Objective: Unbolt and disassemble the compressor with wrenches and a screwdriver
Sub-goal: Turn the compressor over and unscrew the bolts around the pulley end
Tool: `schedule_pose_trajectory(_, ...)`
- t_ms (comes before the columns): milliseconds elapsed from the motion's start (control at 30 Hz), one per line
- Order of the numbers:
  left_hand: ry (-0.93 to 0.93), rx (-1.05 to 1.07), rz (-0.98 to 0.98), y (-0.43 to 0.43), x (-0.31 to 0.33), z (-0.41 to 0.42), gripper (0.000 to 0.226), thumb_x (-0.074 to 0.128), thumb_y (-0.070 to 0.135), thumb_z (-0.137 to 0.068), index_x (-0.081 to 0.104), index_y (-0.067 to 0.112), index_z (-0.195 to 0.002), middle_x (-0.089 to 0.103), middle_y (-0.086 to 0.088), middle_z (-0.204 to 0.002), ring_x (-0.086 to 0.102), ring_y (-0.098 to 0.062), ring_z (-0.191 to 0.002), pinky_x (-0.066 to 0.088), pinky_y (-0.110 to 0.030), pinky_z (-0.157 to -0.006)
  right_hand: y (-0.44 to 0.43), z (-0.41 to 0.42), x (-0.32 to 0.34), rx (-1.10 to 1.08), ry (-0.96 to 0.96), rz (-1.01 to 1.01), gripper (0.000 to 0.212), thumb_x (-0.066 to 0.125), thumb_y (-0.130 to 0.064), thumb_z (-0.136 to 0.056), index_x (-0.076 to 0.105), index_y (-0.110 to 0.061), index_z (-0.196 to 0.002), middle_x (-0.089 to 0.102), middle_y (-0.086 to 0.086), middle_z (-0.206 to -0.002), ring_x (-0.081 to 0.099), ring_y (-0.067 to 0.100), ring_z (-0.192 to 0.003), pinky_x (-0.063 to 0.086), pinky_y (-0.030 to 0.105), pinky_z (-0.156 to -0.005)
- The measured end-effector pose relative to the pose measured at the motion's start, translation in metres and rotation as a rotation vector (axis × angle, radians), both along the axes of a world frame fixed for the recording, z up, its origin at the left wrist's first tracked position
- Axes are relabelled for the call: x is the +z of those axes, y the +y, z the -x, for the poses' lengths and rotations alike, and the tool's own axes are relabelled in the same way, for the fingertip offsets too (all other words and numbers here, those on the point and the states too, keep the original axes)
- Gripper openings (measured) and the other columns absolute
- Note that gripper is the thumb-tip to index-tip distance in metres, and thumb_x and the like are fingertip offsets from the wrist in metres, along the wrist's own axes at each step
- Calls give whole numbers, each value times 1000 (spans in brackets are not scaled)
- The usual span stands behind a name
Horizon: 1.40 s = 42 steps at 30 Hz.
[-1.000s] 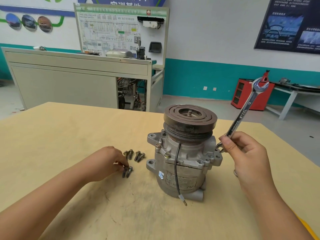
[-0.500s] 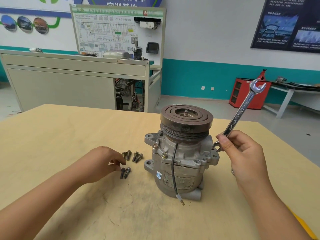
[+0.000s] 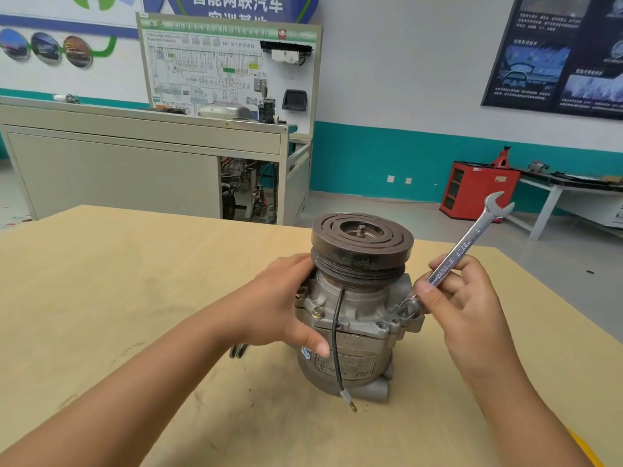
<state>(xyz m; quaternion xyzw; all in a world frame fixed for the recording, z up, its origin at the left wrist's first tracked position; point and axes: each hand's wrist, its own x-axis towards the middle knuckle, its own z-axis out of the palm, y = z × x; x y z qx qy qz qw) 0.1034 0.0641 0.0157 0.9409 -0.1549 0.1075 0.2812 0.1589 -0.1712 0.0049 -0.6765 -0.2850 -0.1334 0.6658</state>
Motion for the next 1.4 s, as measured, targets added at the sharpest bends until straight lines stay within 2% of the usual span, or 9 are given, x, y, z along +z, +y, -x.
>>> schedule_pose_trajectory(200, 42, 131, -78, -9, 1, 2, 108, 80, 61, -54, 26, 34, -143, 30, 14, -139, 30, -10, -128, 31, -38, -111, -2, 6, 7, 3, -45, -42, 19, 49, -10, -95, 60, -16, -82, 67, 0, -66, 57, 8, -59, 47, 16, -56)
schedule_pose_trajectory(533, -178, 560, -161, -56, -21, 2, 106, 46, 87, -44, 32, 30, -132, 36, 9, -127, 35, -14, -116, 32, -34, -95, 3, 20, 35, 22, -211, -133, 7, 57, -28, -84, 57, -22, -88, 70, -4, -74, 62, 6, -62, 49, 16, -55)
schedule_pose_trajectory(733, -155, 694, -256, -76, -19, -7, 106, 43, 89, -48, 33, 22, -130, 39, 4, -124, 39, -19, -114, 33, -35, -93, 13, 14, 63, 74, -293, -96, 11, 58, -14, -89, 57, -24, -87, 69, -4, -75, 67, 12, -65, 51, 19, -52)
schedule_pose_trajectory(900, 165, 394, -137, -41, 20, -3, 92, 71, 68, -59, 35, 32, -135, 39, 10, -131, 42, -13, -114, 34, -34, -101, 21, 1, 83, 56, -277, 36, 10, 62, -35, -78, 62, -25, -77, 68, -5, -71, 62, 12, -57, 53, 25, -54)
schedule_pose_trajectory(967, 230, 317, -85, -24, 44, 2, 72, 74, 53, -69, 47, 33, -132, 50, 12, -129, 50, -9, -106, 44, -30, -92, 22, -2, 88, 60, -278, 38, 12, 62, -37, -76, 63, -25, -78, 68, -5, -71, 62, 11, -57, 52, 23, -53)
schedule_pose_trajectory(1067, 2, 281, 22, -15, 69, 6, 18, 71, 42, -75, 66, 41, -92, 66, 27, -94, 60, 6, -84, 47, -20, -72, 27, -3, 89, 111, -306, 52, 8, 68, -20, -84, 61, -23, -82, 68, -8, -71, 64, 8, -62, 50, 19, -51)
schedule_pose_trajectory(1133, -123, 239, 166, -19, 79, 9, 4, 71, 41, -74, 70, 40, -77, 69, 25, -77, 62, 12, -76, 44, -17, -65, 29, -1, 87, 124, -323, 93, 11, 68, -13, -84, 60, -20, -82, 67, -6, -72, 63, 7, -62, 50, 18, -50)
schedule_pose_trajectory(1233, -188, 118, 260, -36, 86, 10, 13, 68, 48, -66, 71, 40, -75, 70, 24, -77, 65, 9, -76, 47, -19, -71, 29, 2, 84, 94, -345, 150, 11, 68, -15, -85, 58, -11, -83, 66, 0, -75, 61, 10, -59, 53, 24, -51)
schedule_pose_trajectory(1400, -316, 71, 98, -53, 76, 0, 20, 60, 62, -56, 61, 50, -72, 61, 19, -81, 49, 3, -87, 36, -7, -74, 28, 5, 83, 46, -370, 186, 15, 67, -23, -82, 57, -12, -83, 66, -1, -77, 65, 18, -63, 55, 28, -52)
